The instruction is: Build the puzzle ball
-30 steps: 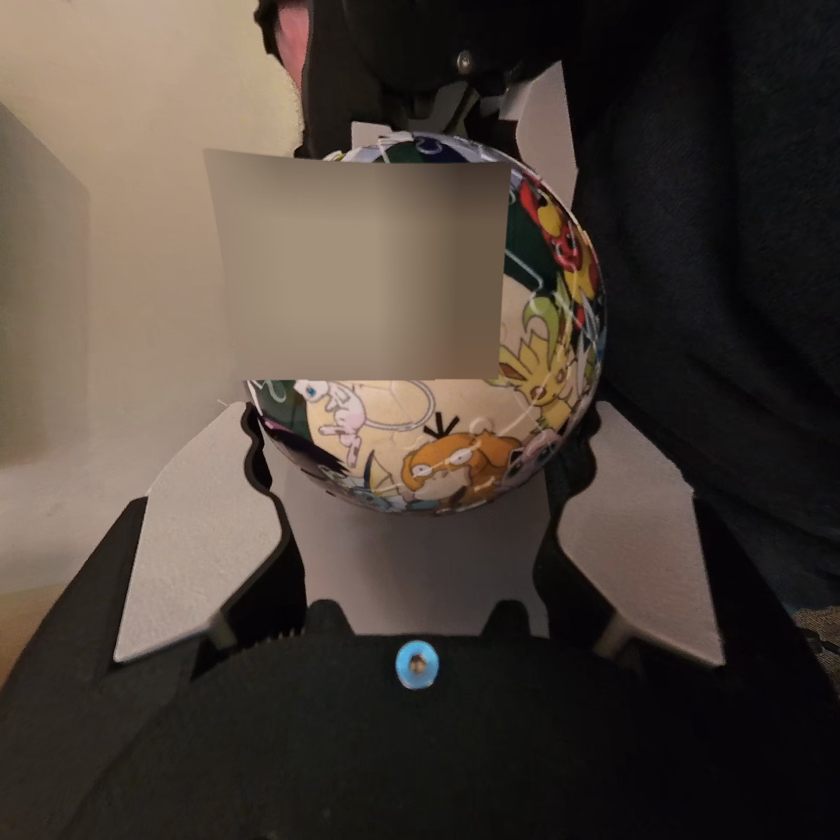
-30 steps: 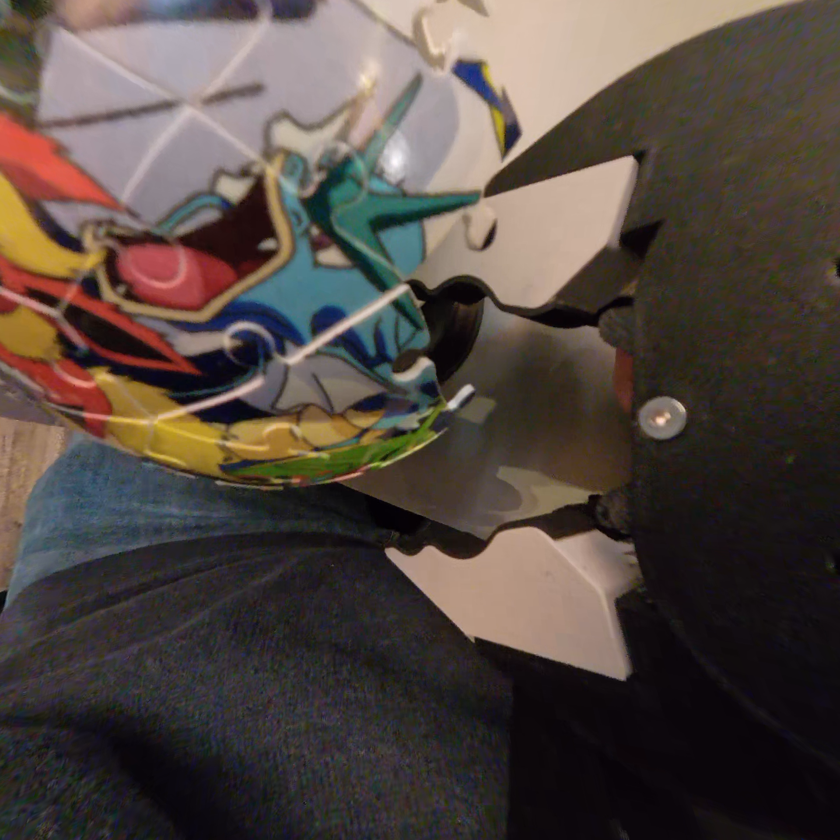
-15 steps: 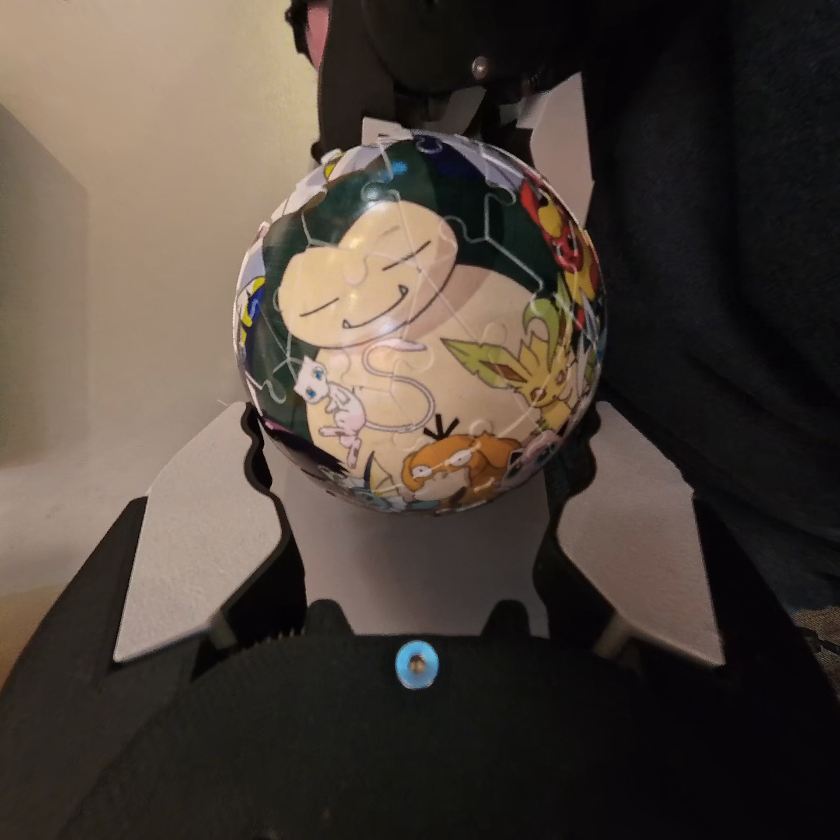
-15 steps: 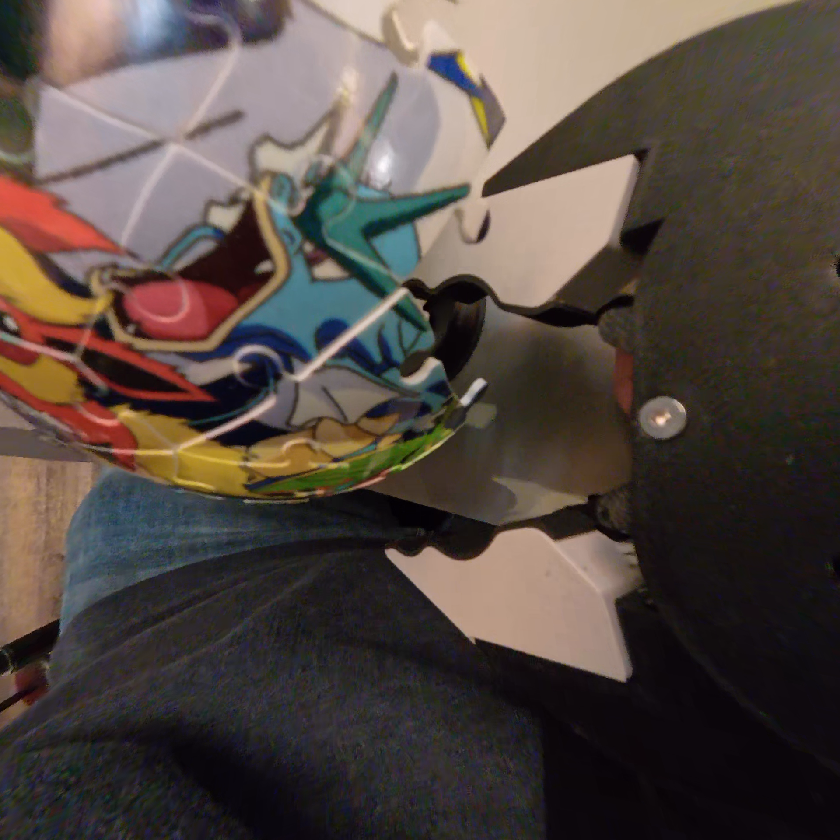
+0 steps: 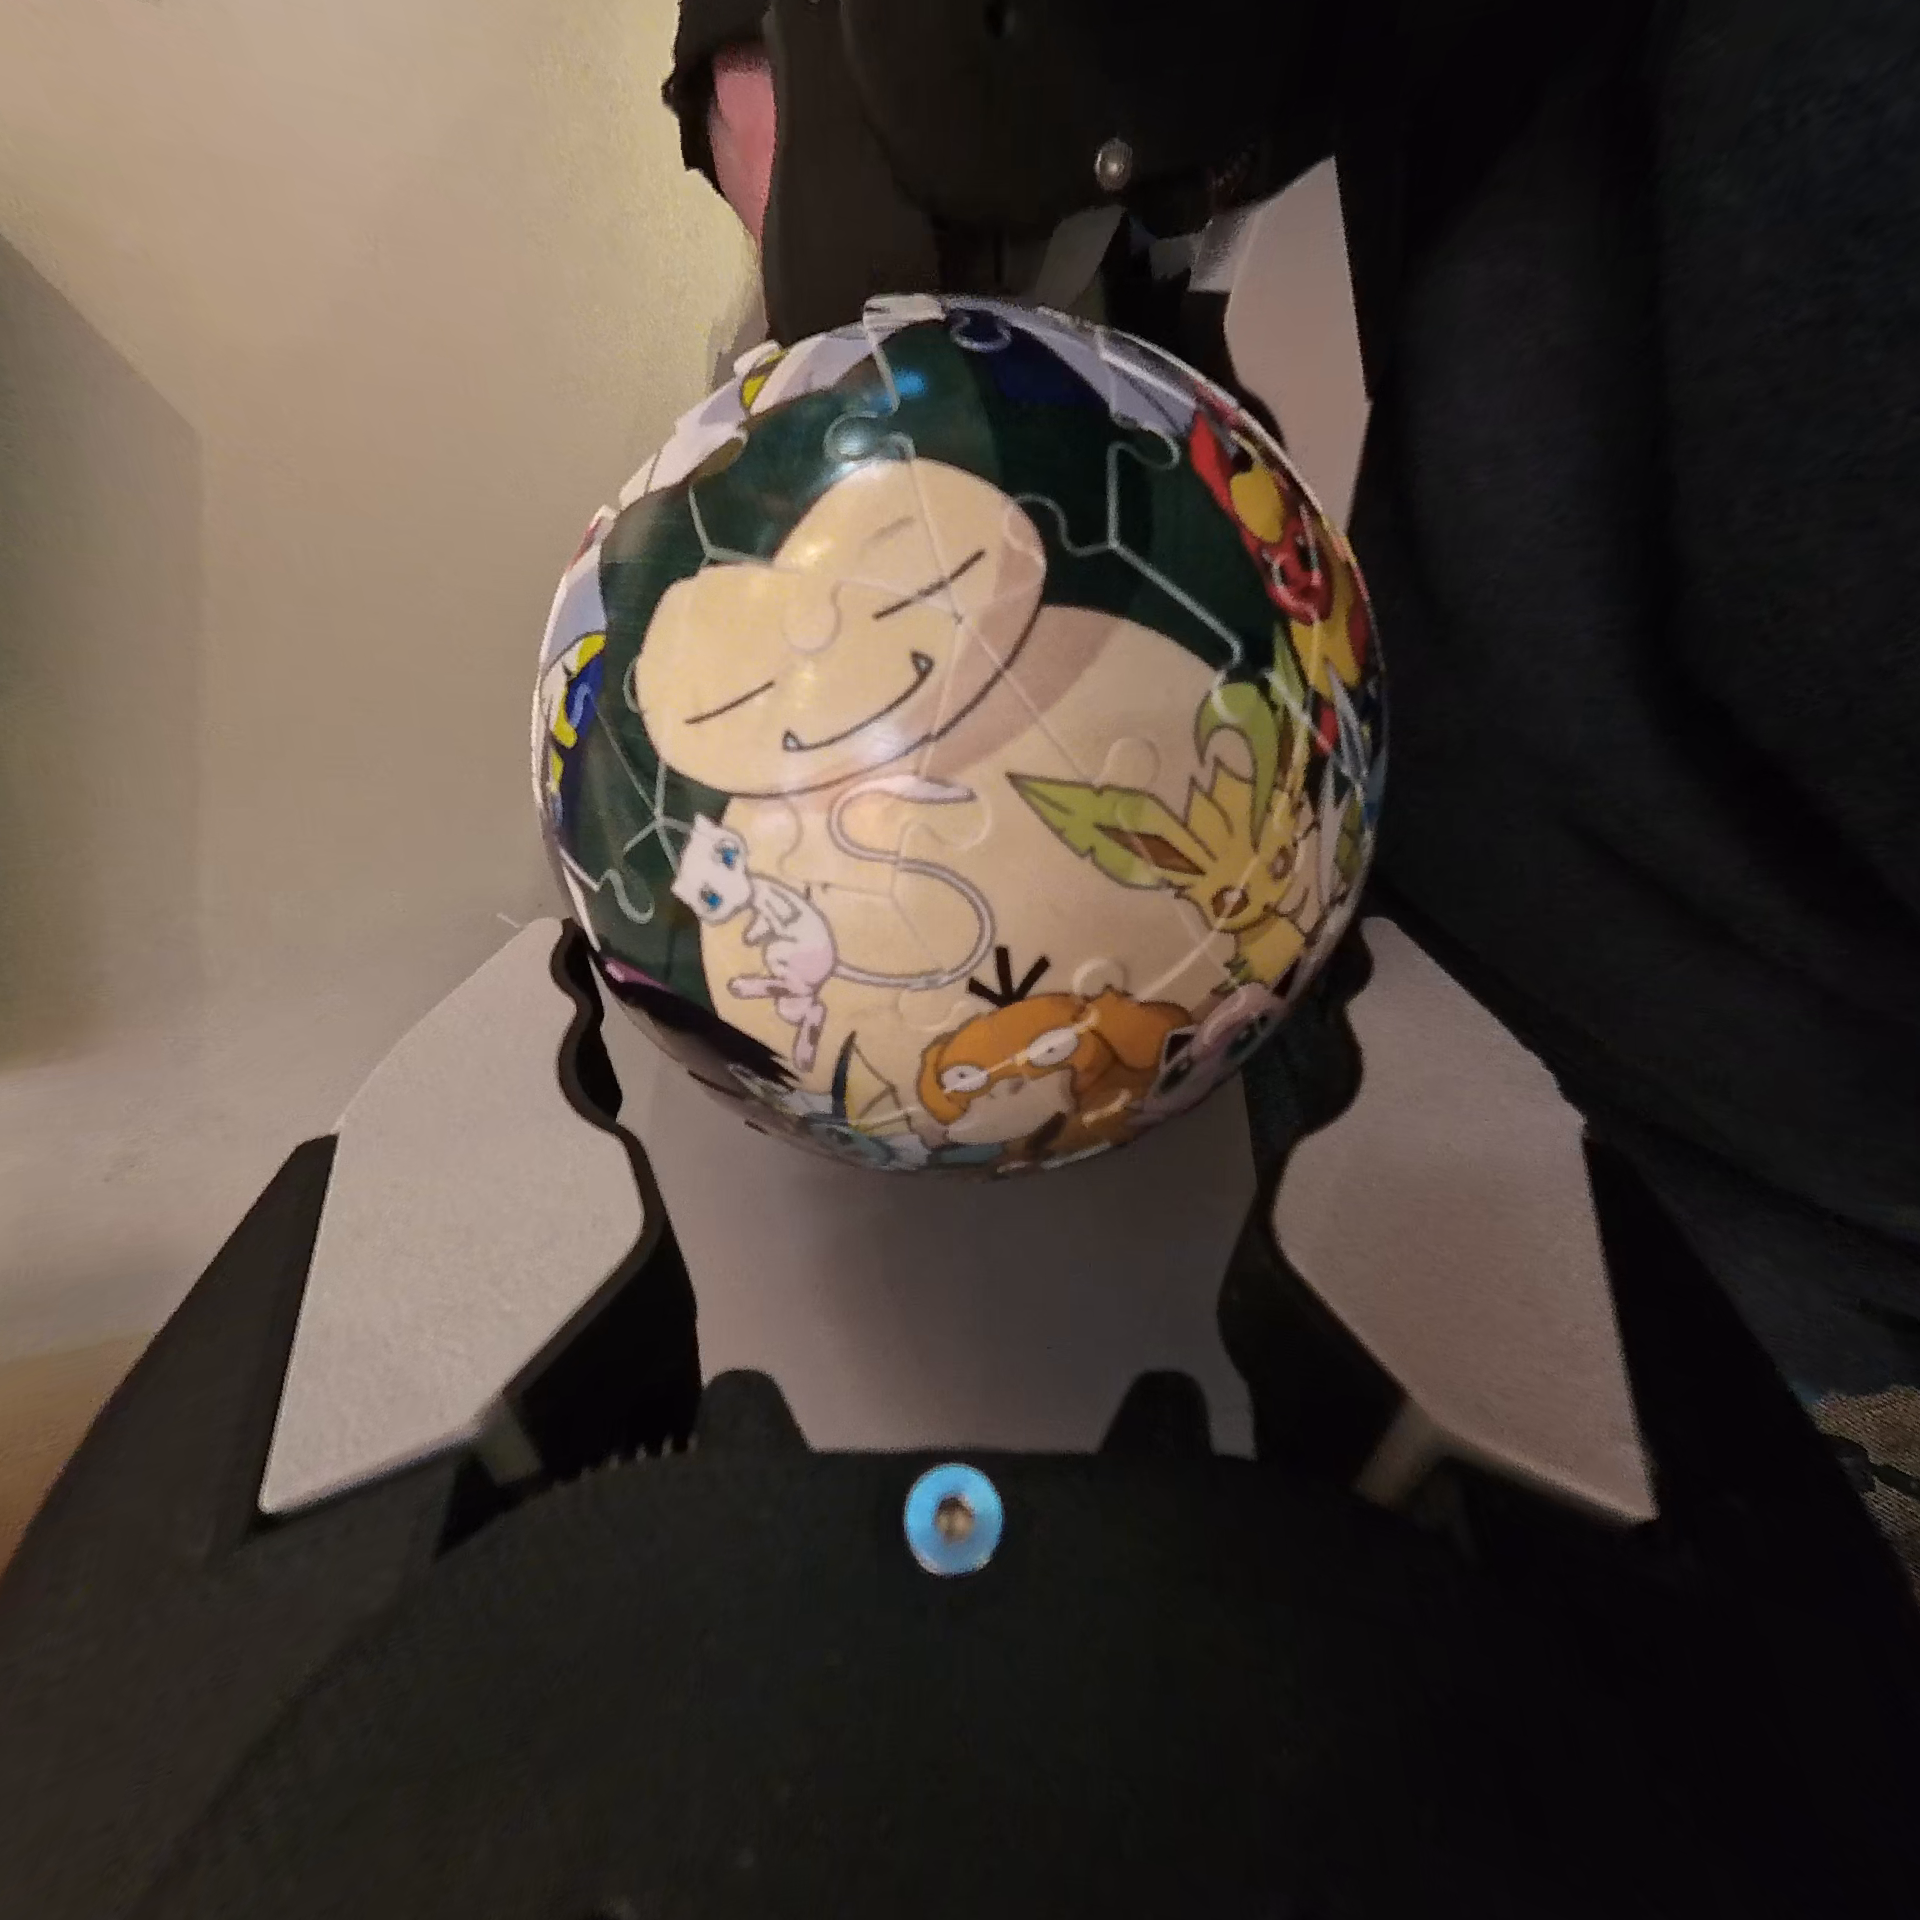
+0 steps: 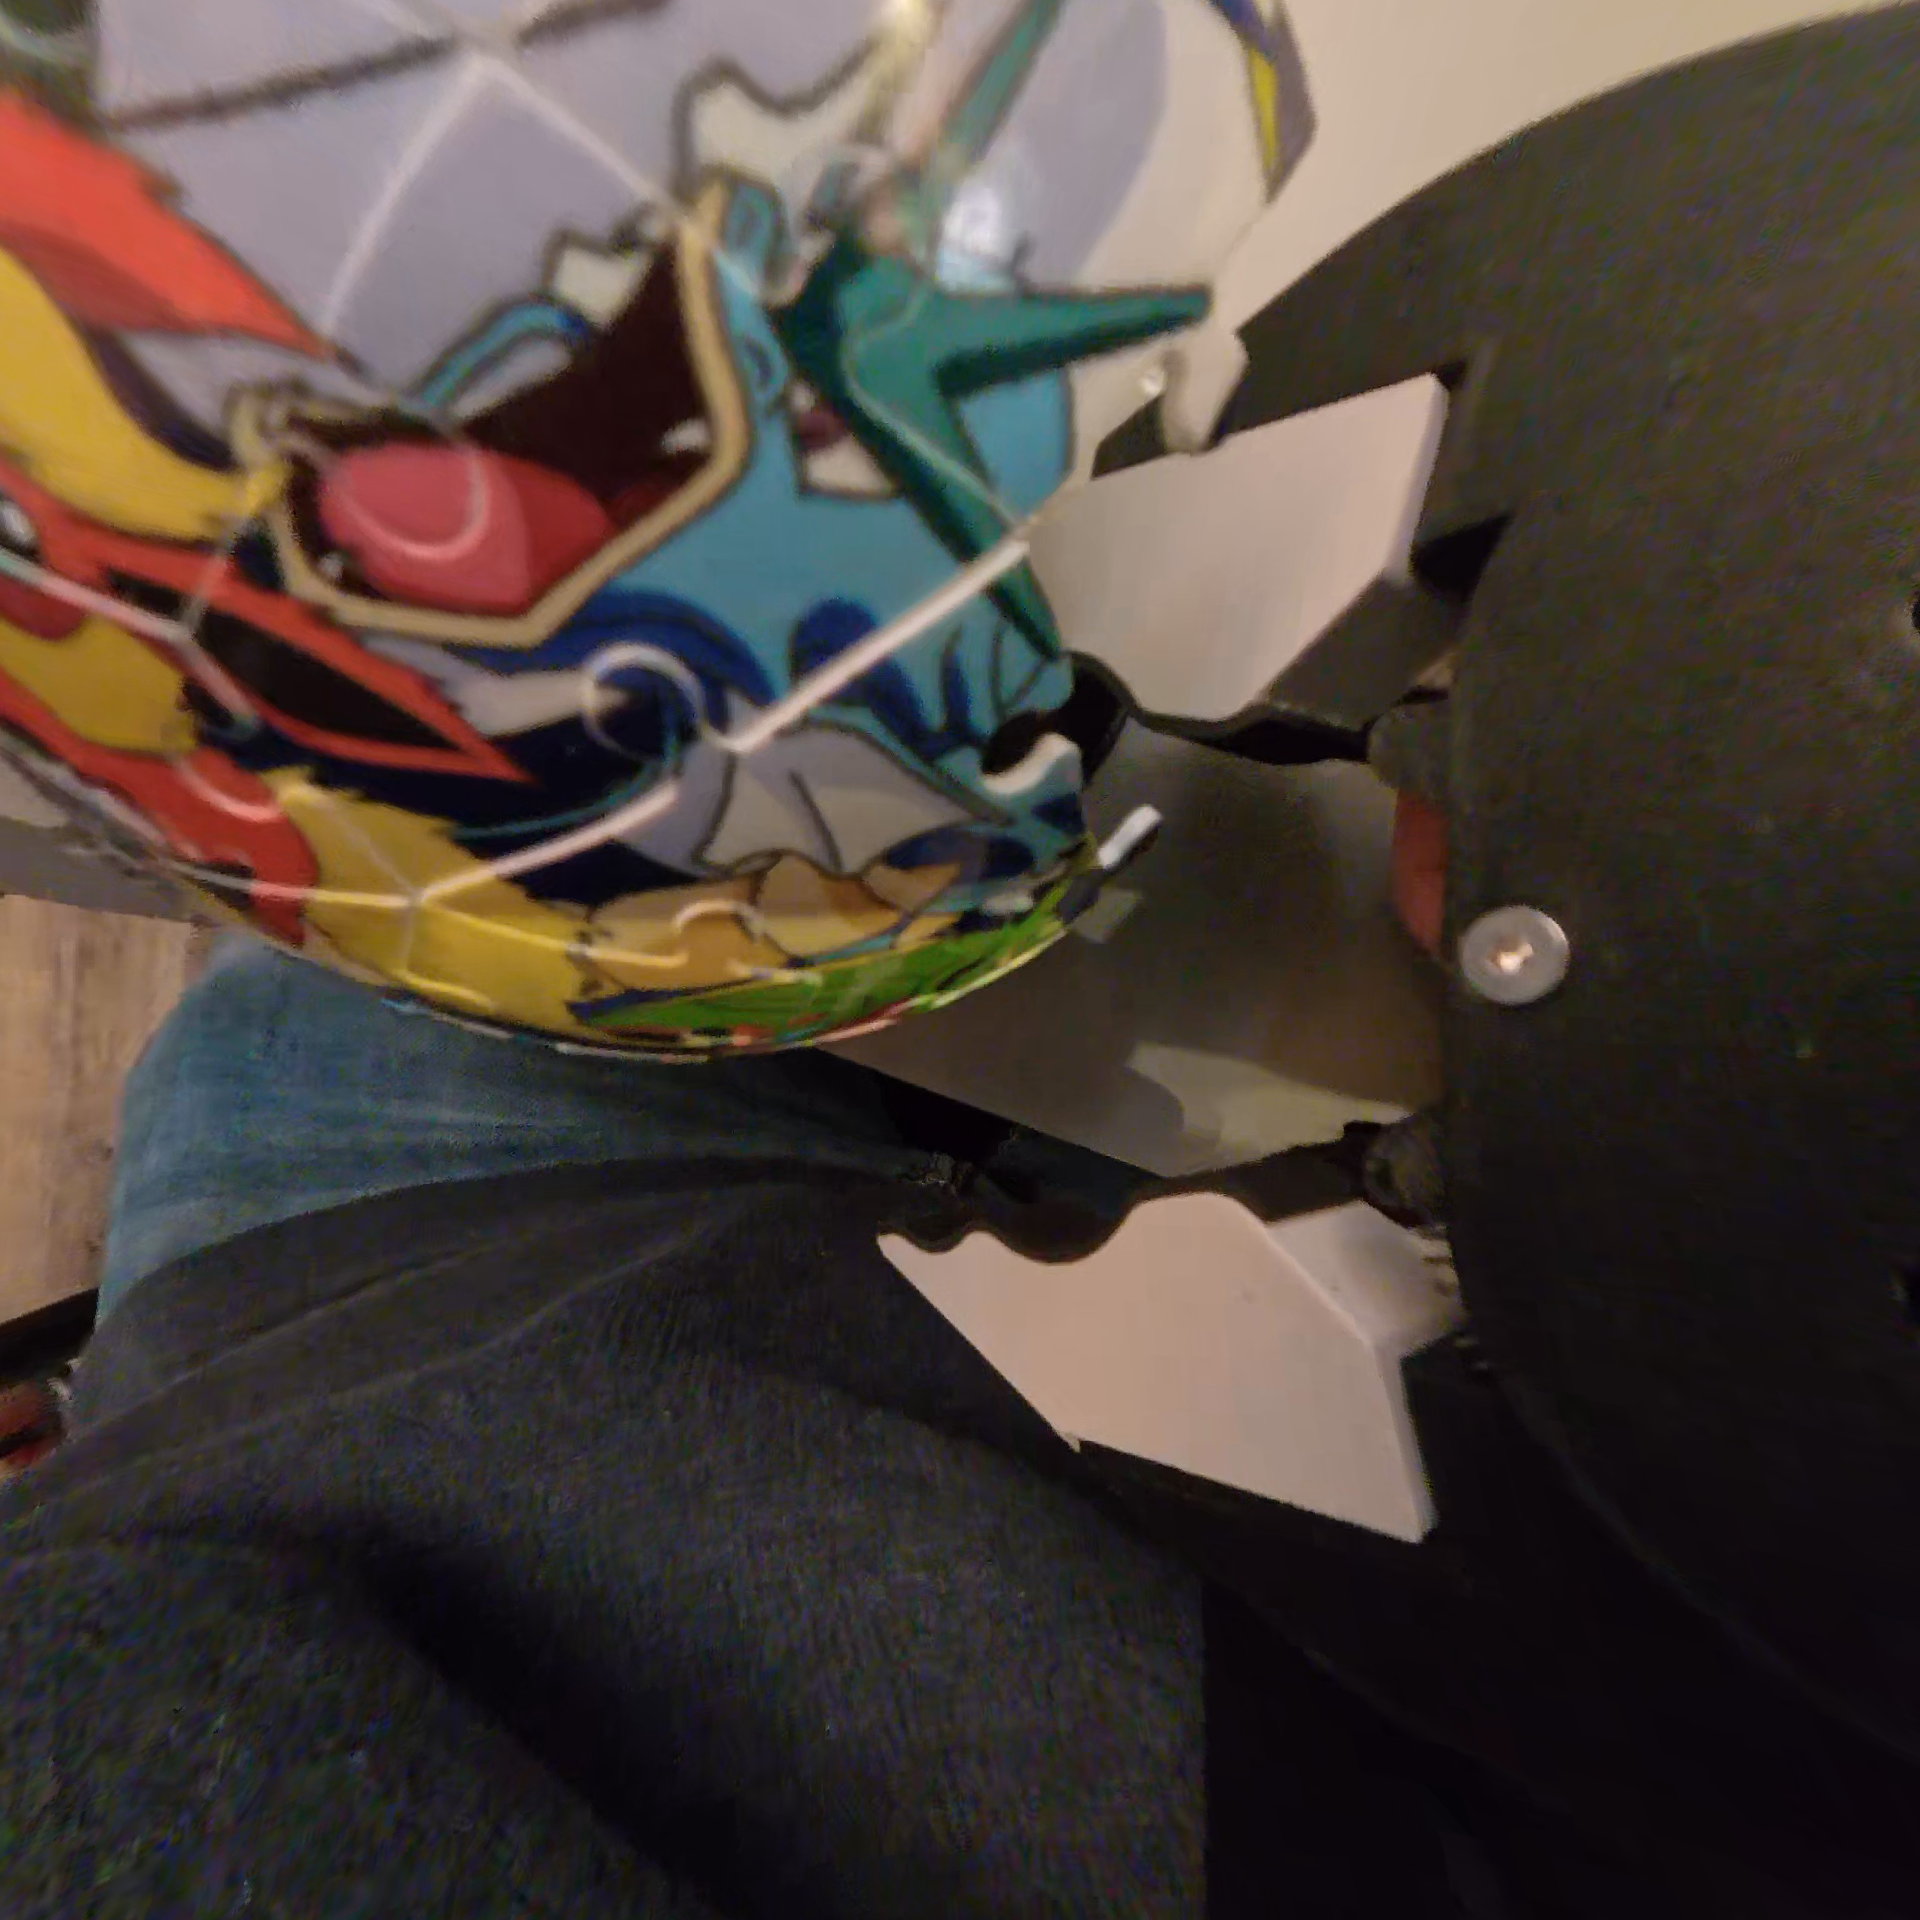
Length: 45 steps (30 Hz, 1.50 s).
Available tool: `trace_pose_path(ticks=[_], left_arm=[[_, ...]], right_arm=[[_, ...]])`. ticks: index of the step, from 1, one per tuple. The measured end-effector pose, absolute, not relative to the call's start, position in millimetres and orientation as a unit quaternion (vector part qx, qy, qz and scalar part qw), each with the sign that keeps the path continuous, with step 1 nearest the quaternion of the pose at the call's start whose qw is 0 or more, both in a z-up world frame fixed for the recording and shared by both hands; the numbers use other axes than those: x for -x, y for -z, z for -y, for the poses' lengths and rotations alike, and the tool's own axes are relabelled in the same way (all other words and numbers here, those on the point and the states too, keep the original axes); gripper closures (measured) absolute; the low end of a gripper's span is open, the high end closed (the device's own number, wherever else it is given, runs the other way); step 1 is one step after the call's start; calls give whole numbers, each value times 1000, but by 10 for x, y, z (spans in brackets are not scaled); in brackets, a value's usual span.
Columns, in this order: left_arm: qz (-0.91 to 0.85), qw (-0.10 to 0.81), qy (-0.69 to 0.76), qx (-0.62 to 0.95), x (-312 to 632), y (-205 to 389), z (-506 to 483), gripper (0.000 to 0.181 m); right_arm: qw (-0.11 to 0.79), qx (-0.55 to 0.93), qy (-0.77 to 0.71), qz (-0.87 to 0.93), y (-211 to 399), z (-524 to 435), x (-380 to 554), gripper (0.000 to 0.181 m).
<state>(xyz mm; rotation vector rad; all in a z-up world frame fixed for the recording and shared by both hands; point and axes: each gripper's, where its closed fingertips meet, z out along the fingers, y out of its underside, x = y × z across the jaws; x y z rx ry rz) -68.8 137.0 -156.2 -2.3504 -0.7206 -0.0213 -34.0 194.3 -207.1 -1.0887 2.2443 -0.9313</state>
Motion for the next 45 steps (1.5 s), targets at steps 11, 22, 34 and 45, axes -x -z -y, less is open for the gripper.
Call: trace_pose_path(ticks=[11, 22, 34, 45], left_arm=[[275, 336, 7, 901, 690, 1563, -1372, 53], [274, 335, 7, 902, 693, 1564, -1378, 53], [274, 332, 5, 902, 690, 1565, -1371, 53], [273, 330, 6, 904, 692, 1562, -1379, 53]], right_arm=[[216, 386, 364, -820, 2027, -1846, 411, 83], [210, 403, 349, -819, 2085, -1838, 432, 92], [193, 400, 365, -818, 2041, -1820, 524, 86], [147, 435, 363, -811, 2127, -1790, 544, 84]])
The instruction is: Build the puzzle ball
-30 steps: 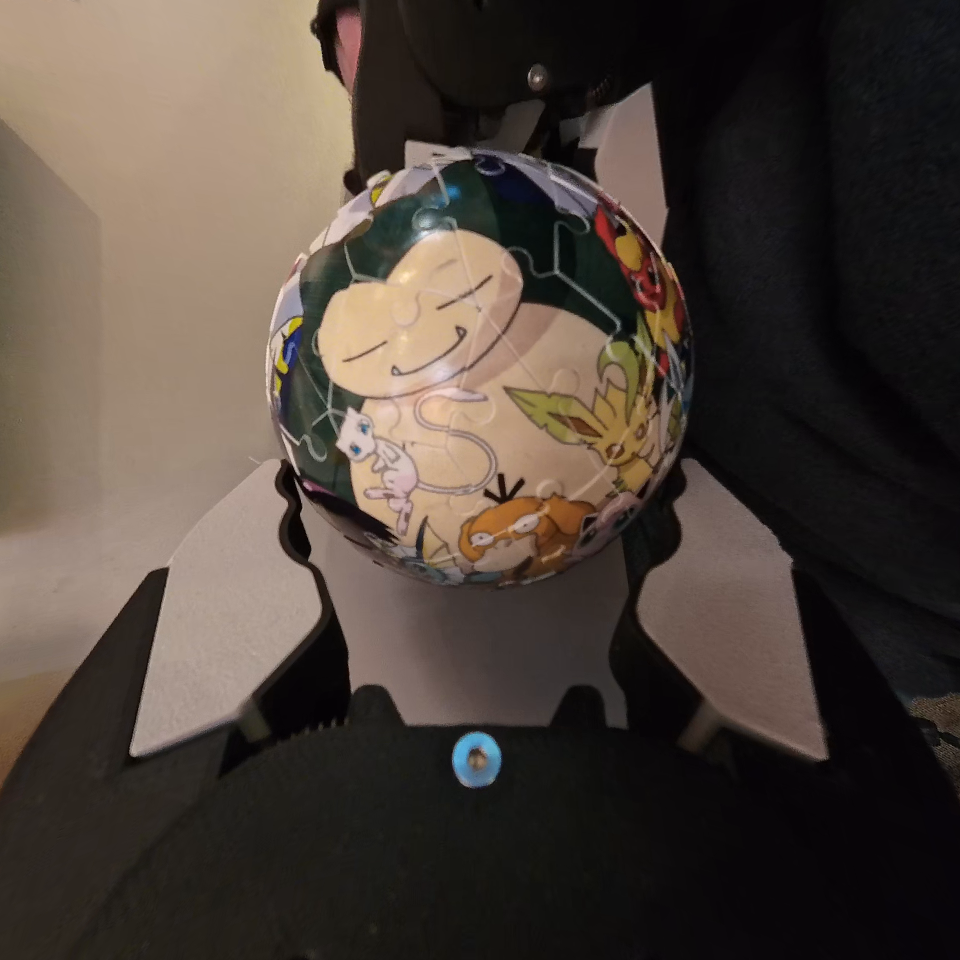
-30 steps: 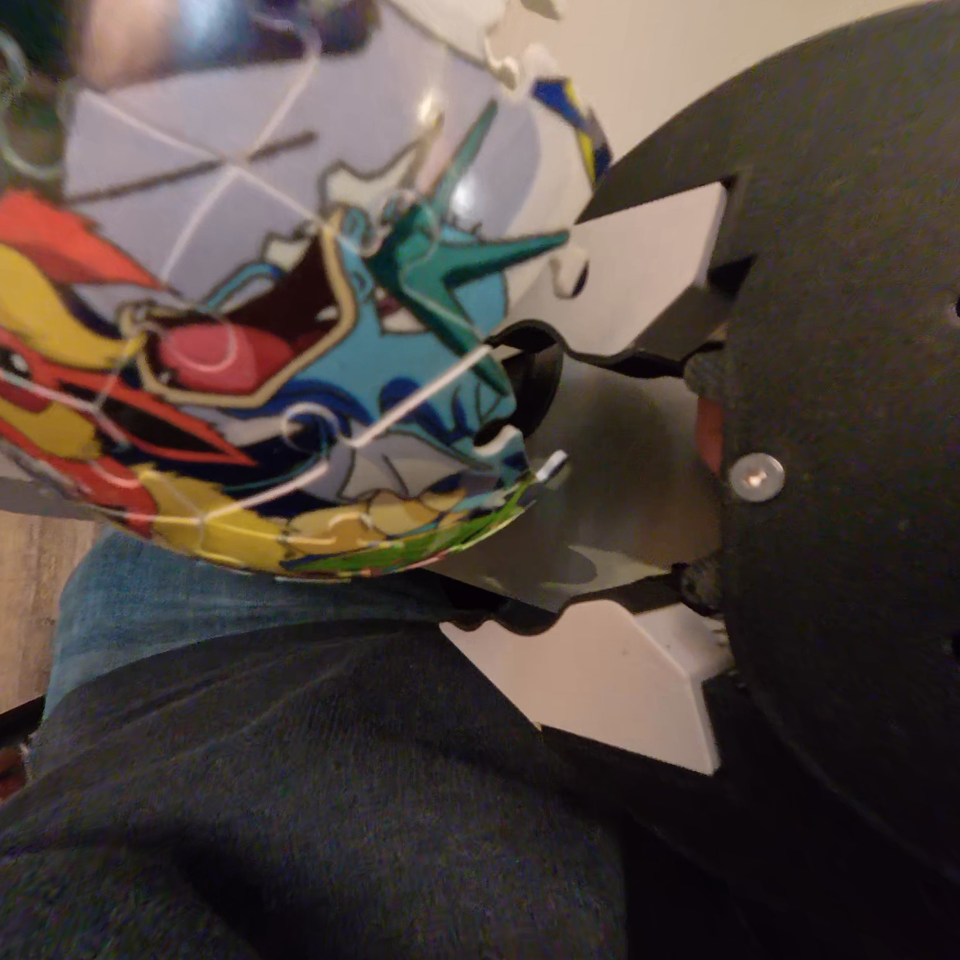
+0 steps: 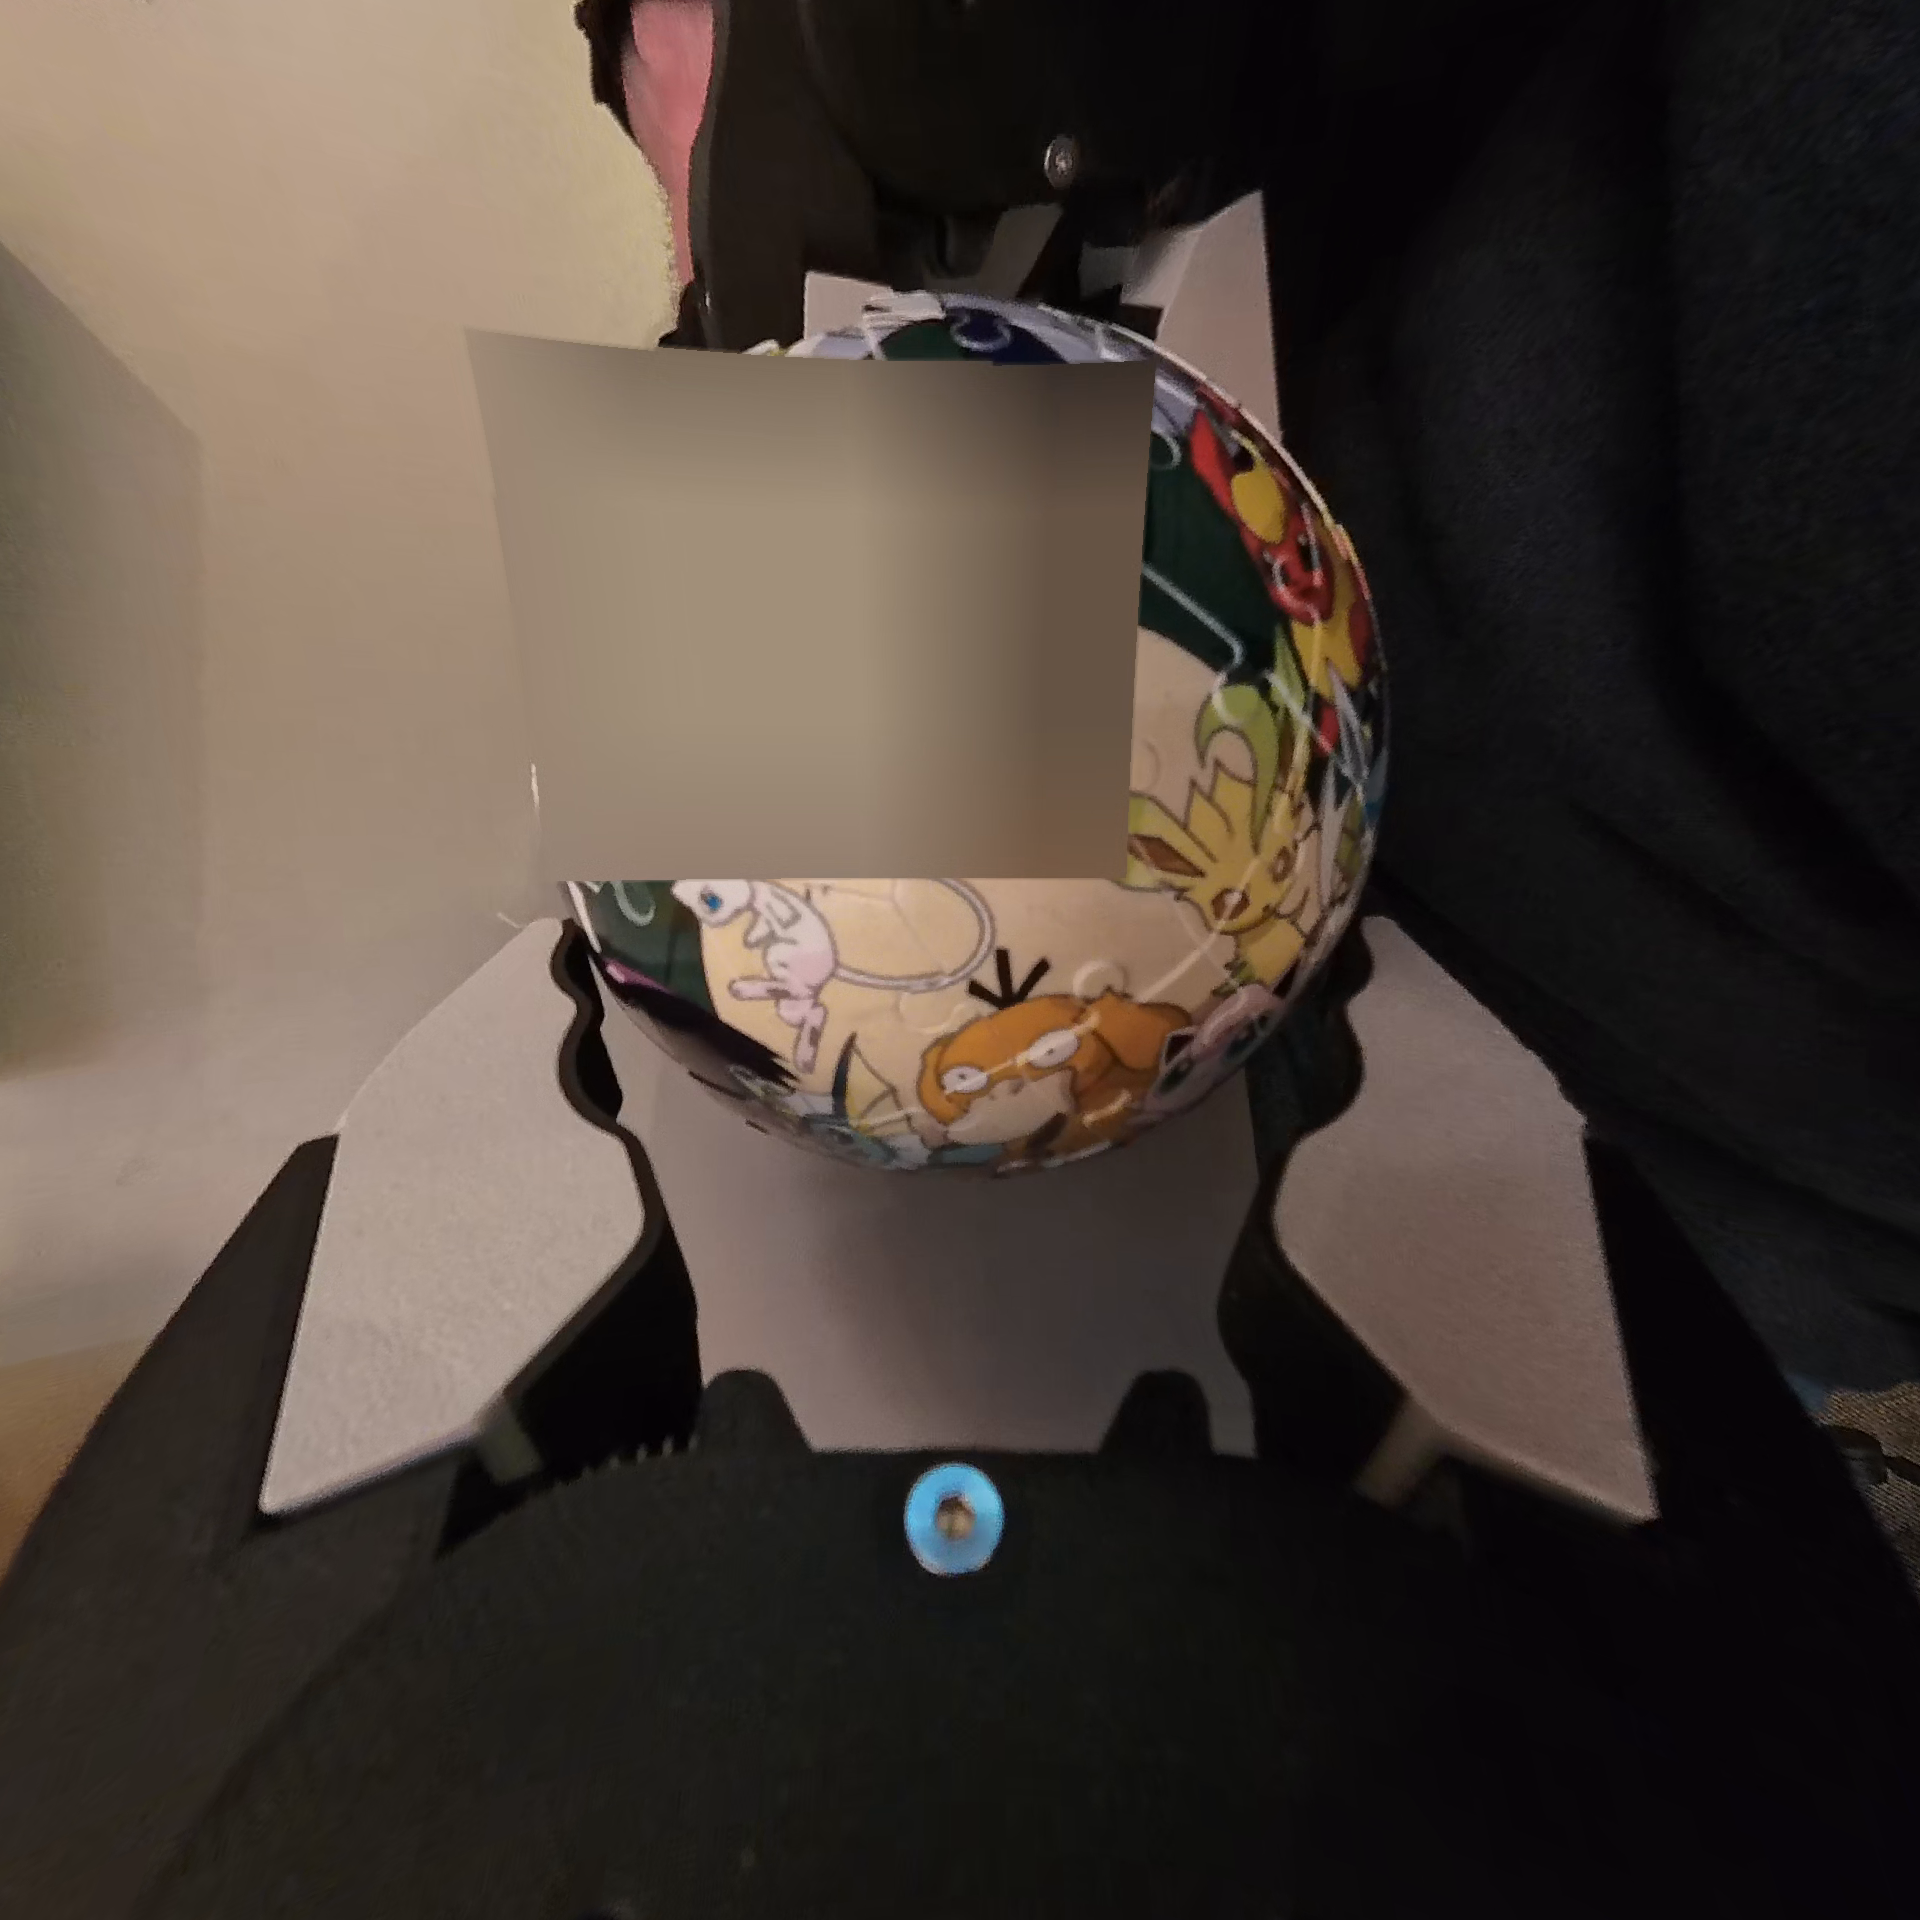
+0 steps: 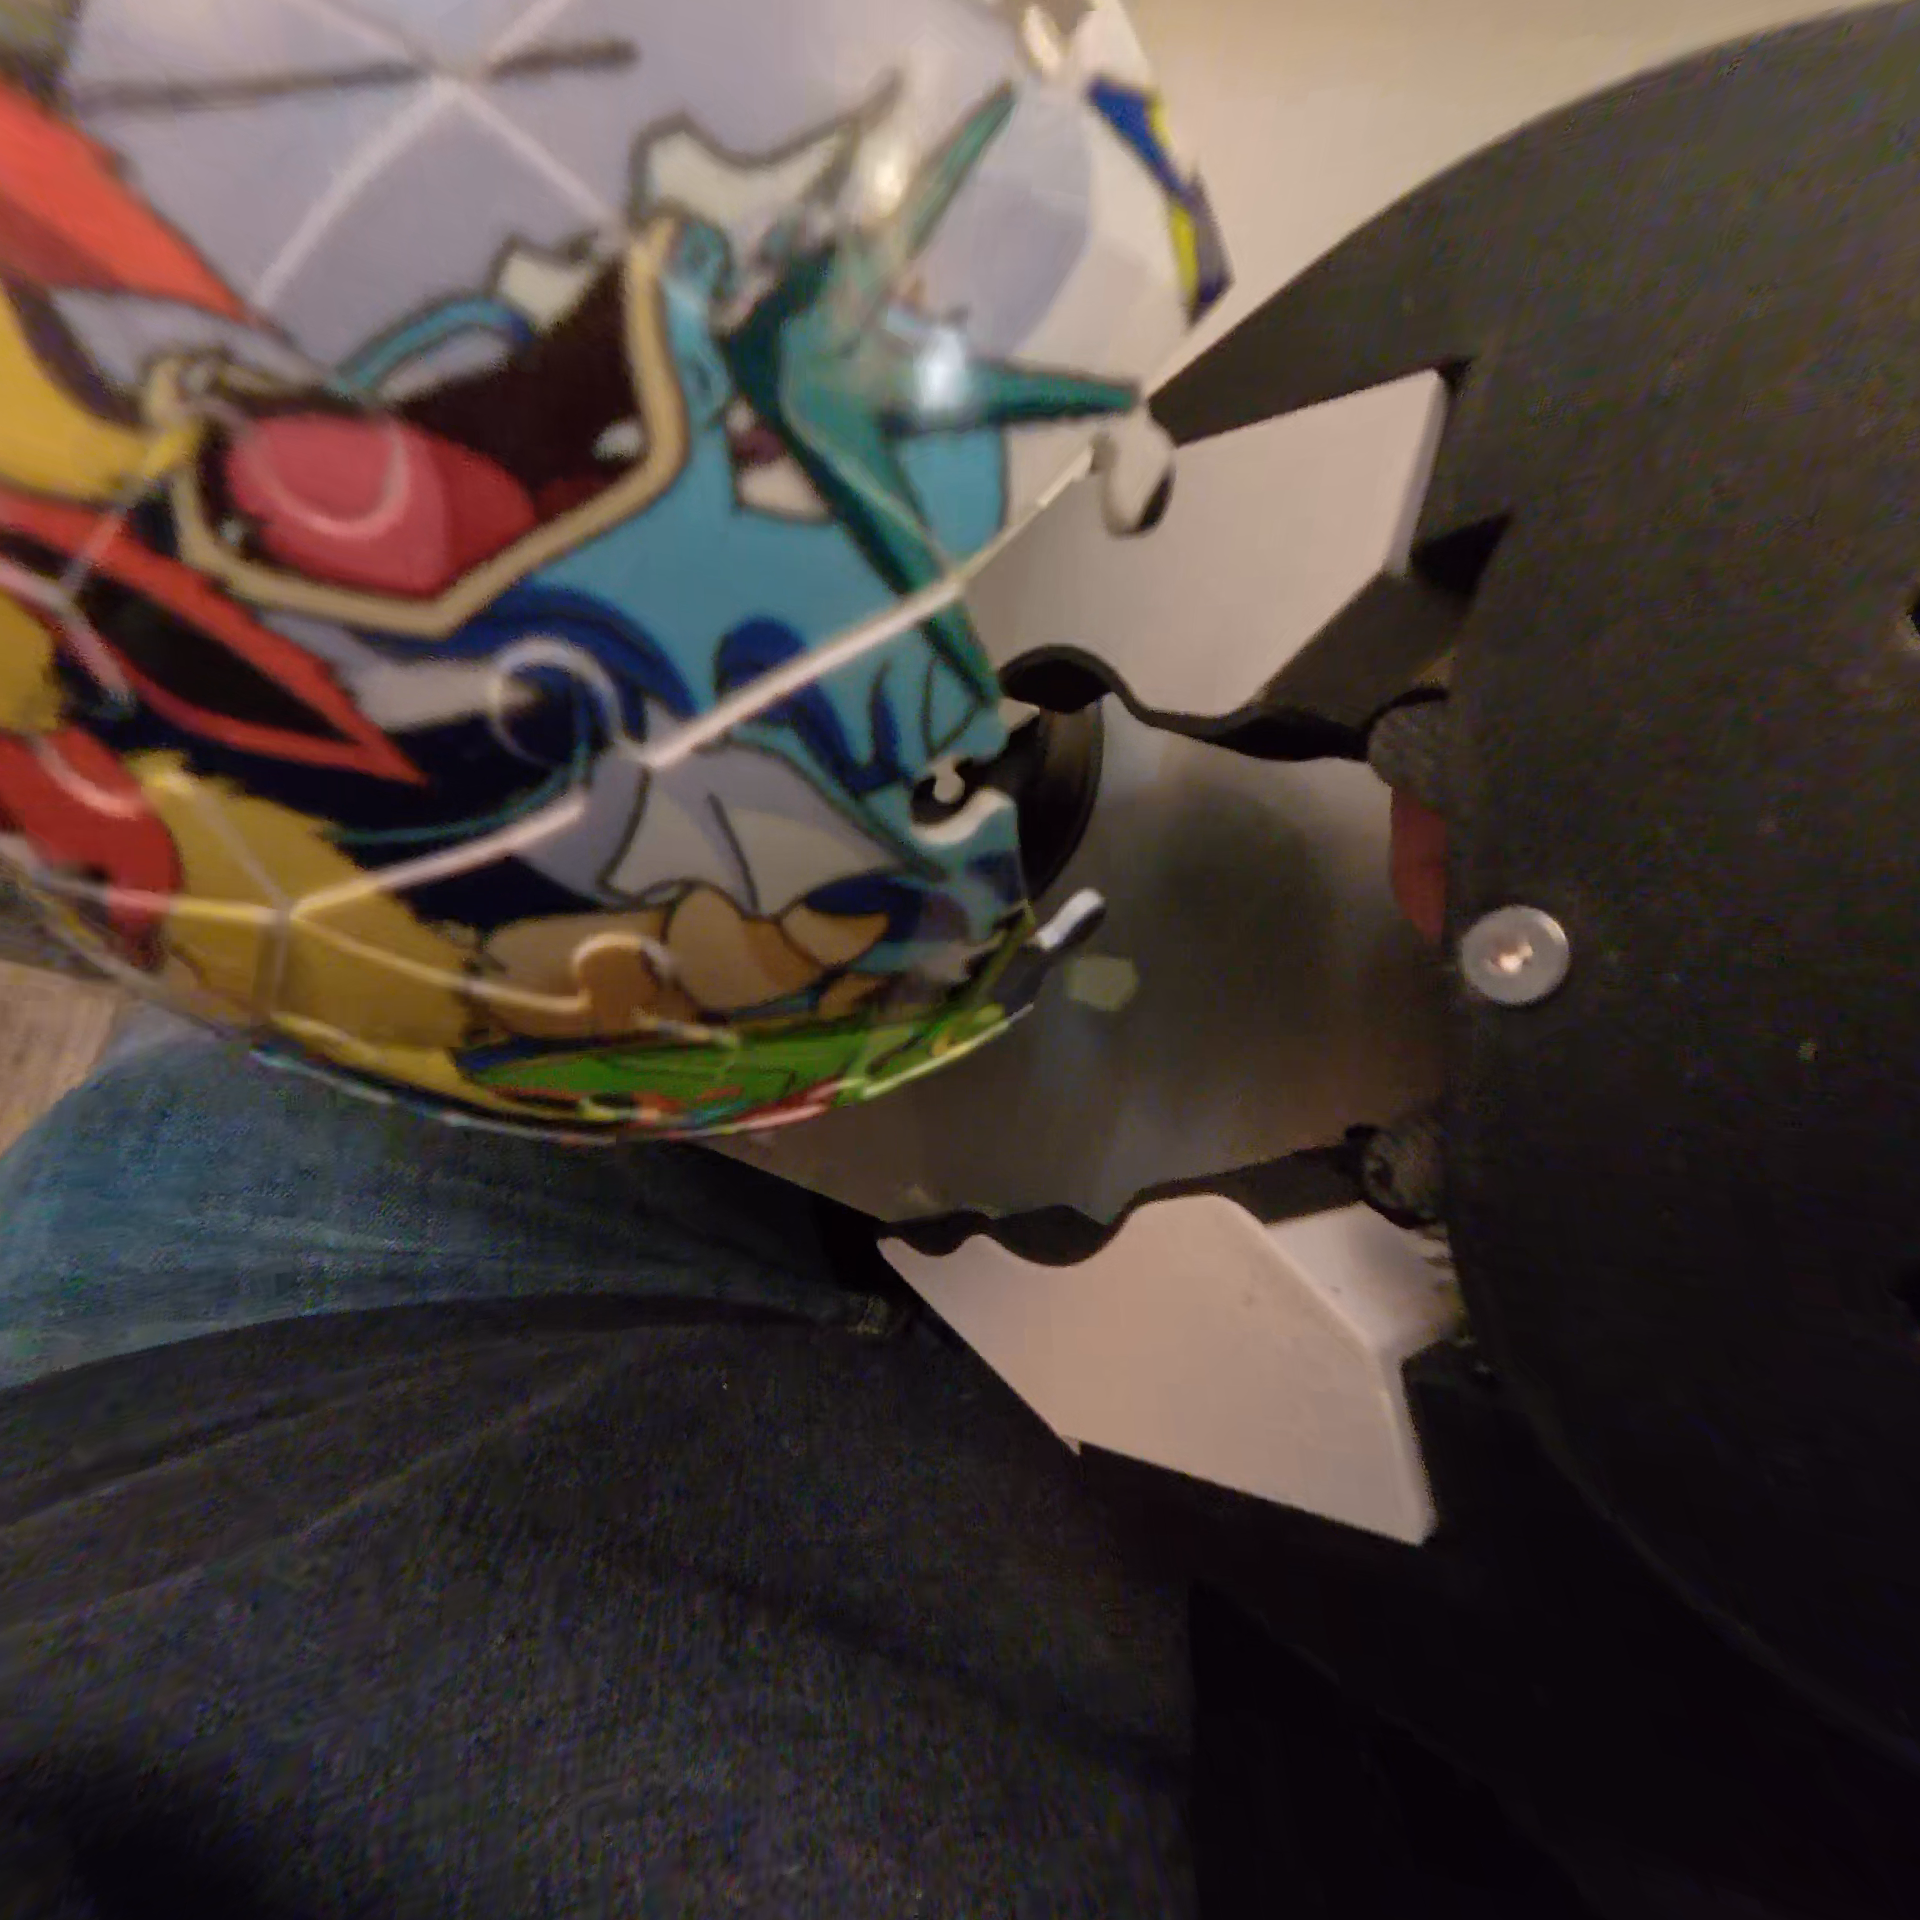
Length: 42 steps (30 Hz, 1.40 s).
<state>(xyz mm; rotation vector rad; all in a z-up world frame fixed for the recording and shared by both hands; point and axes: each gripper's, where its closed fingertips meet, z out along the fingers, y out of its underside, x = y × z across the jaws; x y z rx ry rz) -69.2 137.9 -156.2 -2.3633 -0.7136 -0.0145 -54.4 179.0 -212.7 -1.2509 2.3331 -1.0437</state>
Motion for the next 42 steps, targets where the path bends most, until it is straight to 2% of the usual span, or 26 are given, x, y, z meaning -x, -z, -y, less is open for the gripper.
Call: trace_pose_path(ticks=[11, 15, 27, 42], left_arm=[[269, 329, 9, 905, 695, 1559, -1381, 53], [267, 328, 10, 906, 693, 1560, -1377, 53], [269, 326, 10, 906, 691, 1553, -1351, 55], [275, 333, 12, 902, 725, 1553, -1347, 56]], right_arm=[[155, 450, 356, -804, 2135, -1783, 516, 84], [159, 441, 360, -807, 2127, -1750, 552, 95], [140, 441, 363, -809, 2120, -1776, 579, 88], [154, 412, 360, -823, 2142, -1728, 586, 100]])
